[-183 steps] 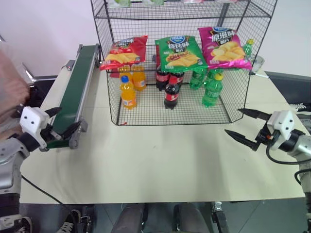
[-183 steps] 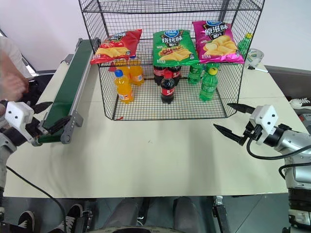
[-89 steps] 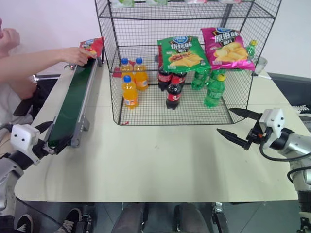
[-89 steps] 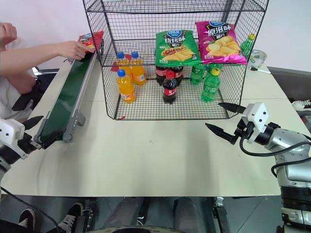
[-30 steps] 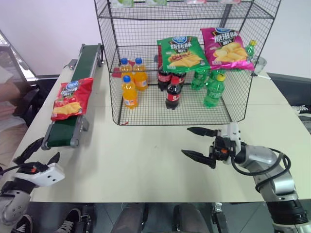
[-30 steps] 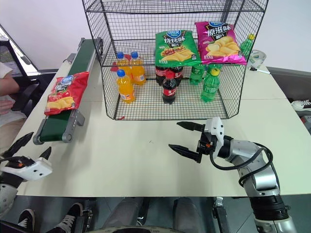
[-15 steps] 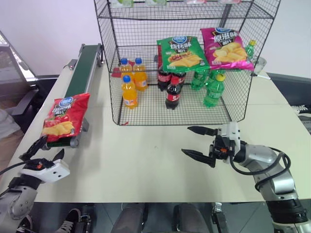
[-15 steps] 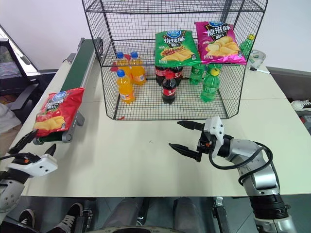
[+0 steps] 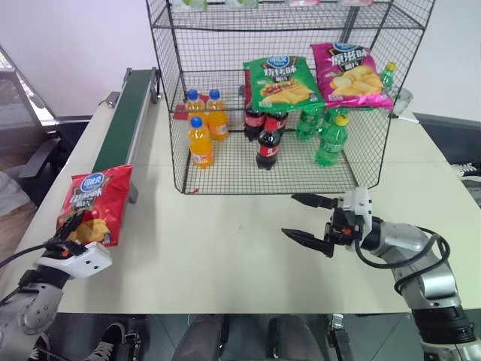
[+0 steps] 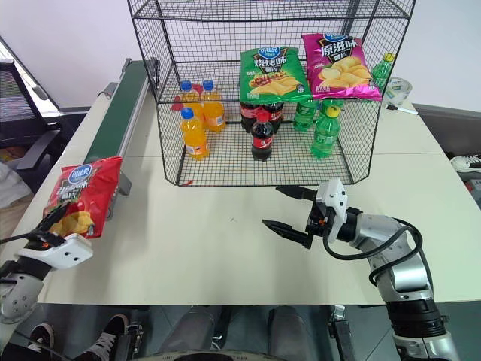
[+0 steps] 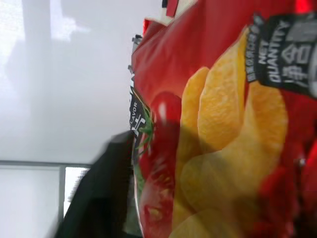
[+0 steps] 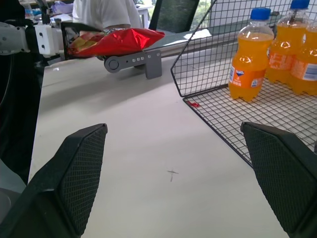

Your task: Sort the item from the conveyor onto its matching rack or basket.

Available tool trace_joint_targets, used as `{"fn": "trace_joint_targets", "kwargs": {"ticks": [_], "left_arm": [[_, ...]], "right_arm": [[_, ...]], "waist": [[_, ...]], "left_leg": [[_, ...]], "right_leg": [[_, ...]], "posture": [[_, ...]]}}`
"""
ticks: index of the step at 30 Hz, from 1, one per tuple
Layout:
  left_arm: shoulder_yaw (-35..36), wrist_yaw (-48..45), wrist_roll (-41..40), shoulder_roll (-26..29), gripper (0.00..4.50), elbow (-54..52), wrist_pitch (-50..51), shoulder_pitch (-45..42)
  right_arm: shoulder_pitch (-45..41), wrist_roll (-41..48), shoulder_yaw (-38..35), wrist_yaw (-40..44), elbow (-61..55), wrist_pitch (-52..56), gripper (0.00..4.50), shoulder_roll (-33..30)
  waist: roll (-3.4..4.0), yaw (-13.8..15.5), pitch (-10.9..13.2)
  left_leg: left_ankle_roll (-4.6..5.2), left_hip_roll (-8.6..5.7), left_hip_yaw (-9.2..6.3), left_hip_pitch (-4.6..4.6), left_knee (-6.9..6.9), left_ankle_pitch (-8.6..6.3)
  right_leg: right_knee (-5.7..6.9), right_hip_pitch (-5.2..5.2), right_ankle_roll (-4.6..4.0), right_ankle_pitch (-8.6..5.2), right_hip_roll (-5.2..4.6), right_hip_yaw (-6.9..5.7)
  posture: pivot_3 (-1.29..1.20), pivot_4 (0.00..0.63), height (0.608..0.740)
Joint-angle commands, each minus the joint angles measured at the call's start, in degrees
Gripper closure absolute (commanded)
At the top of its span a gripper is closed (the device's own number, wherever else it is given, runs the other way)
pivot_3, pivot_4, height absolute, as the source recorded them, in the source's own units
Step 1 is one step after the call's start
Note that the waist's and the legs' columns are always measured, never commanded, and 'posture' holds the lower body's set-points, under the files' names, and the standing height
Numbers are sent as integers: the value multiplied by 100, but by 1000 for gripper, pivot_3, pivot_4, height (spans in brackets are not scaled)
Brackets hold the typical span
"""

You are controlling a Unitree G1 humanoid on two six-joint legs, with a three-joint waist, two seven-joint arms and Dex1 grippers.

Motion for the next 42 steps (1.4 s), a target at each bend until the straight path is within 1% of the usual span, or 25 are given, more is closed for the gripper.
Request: {"fn": "trace_joint_targets", "kwargs": {"ticks": [1, 2, 5, 10, 12, 15, 18, 21, 25, 27, 30, 34, 36, 38, 42], "left_arm": [[81, 116, -80, 21, 3924, -93, 122, -58], [75, 133, -68, 24, 4461, -100, 146, -75], [69, 121, -81, 25, 4461, -186, 170, -79], [260, 41, -123, 0, 4461, -881, 267, 97], [434, -65, -233, -3, 4461, -1388, 313, 152], [656, -218, -178, 19, 4461, -2140, 393, 159], [750, -429, -121, 49, 4461, -2630, 311, 199], [817, -688, -178, 96, 4461, -3020, 198, 225], [701, -1013, -209, 187, 4461, -3352, 66, 1], [563, -1122, -164, 172, 4461, -3493, 164, -371], [165, -1388, -91, 136, 4461, -3691, 431, -1251], [-322, -1576, 51, -26, 4461, -3630, 654, -2096], [-619, -1564, 190, -163, 4461, -3429, 733, -2566], [-1029, -1403, 475, -433, 4461, -2966, 889, -3243], [-1488, -1046, 970, -748, 4461, -2160, 1047, -4140]], "right_arm": [[-76, -8, -171, -10, -16, -140, 0, -75], [-86, -11, -165, -15, -8, -143, 0, -73], [-93, -28, -157, -16, 38, -177, 0, -81], [-96, -77, -168, -18, 97, -266, 0, -99], [-94, 50, -306, -43, 97, -194, 0, -118], [-122, 386, -644, -163, 21, -13, 0, -114], [-37, 525, -883, -217, -82, -90, 0, -58], [81, 507, -963, -288, -176, -140, 0, -22], [56, 576, -1088, -490, -227, -106, 0, 22], [37, 613, -1183, -561, -230, -133, 0, 17], [31, 710, -1336, -744, -297, -165, 0, 82], [60, 757, -1331, -924, -451, -117, 0, 195], [63, 720, -1269, -1029, -507, -138, 0, 279], [14, 723, -1214, -1226, -587, -139, 0, 413], [-79, 711, -1153, -1443, -734, -111, 0, 521]], "waist": [[0, 0, 0], [0, 0, 0], [0, -1, 0], [0, 2, 0], [0, 1, 0], [0, 13, 1], [0, 5, 0], [1, -7, 1], [3, 1, 2], [3, 13, 2], [4, 68, 2], [6, 73, 1], [6, 22, 1], [5, 10, 2], [5, -3, 2]], "left_leg": [[0, 0, 0, 1, 0, 0], [0, 0, 0, 1, 0, 0], [0, 0, 0, 1, 0, 0], [0, 0, 0, 1, 0, 0], [0, 0, 0, 1, 1, 0], [0, 0, -1, 1, 2, 0], [0, -1, 0, 1, 2, 0], [0, 1, 1, 1, -3, 0], [0, 1, 2, 1, -4, 1], [-1, 1, 2, 1, -2, 1], [-1, -1, 0, 1, 6, 1], [-1, -2, 2, 1, 9, 2], [-3, -1, 4, 0, 6, 4], [-7, 0, 2, 1, 4, 7], [-12, 0, -2, 0, 8, 11]], "right_leg": [[0, 1, 0, 0, 0, 0], [0, 1, 0, 0, 0, 0], [0, 1, 0, 0, 0, 0], [0, 1, 0, 0, 0, 0], [0, 2, 0, 0, -1, 0], [-1, 4, 0, 0, -1, 0], [-1, 6, 0, 0, -2, 1], [-1, 8, -1, 0, 0, 1], [0, 10, -1, 0, 0, 2], [0, 10, -1, 0, 0, 2], [-1, 8, -1, 0, 0, -3], [1, 17, 1, 1, 3, -2], [7, 21, 1, 1, 5, 1], [10, 21, 1, 1, 9, 0], [16, 21, 1, 1, 23, -2]], "posture": [[0, 150, 740], [0, 150, 740], [0, 150, 740], [0, 150, 740], [0, 150, 740], [0, 150, 740], [0, 150, 740], [0, 150, 740], [0, 150, 740], [0, 150, 740], [0, 150, 740], [0, 150, 740], [0, 150, 740], [0, 150, 740], [0, 150, 740]]}}
